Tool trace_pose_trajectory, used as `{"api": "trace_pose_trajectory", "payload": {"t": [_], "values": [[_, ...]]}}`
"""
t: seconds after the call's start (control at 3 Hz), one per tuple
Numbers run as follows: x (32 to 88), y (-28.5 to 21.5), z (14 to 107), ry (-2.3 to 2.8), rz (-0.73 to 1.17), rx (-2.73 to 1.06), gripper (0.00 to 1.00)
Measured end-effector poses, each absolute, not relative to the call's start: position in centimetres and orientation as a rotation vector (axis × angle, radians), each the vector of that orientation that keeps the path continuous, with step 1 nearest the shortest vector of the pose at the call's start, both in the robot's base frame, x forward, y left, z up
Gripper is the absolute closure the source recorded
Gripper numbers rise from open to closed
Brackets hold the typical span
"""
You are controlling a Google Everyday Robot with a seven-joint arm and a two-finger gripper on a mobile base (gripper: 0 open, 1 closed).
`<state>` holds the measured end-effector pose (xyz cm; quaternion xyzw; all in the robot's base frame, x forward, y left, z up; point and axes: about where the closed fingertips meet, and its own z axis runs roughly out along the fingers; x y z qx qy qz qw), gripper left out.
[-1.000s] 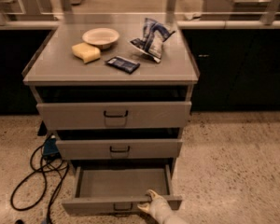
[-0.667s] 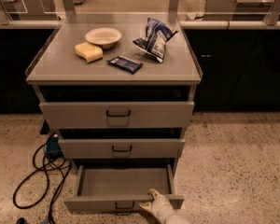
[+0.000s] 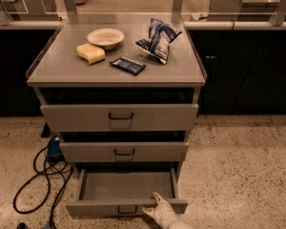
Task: Open bottom drawer
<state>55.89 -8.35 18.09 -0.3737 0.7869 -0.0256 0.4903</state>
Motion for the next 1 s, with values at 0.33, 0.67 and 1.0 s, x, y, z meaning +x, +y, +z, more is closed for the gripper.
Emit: {"api": "trace_pose_trajectory", "payload": {"t": [0.33, 0.67, 1.0], "values": [[55.89, -8.35, 18.09, 1.911, -0.062, -0.908, 0.11], [55.89, -8.35, 18.09, 1.911, -0.062, -0.908, 0.0], [55.89, -8.35, 18.09, 1.911, -0.062, -0.908, 0.0]]}}
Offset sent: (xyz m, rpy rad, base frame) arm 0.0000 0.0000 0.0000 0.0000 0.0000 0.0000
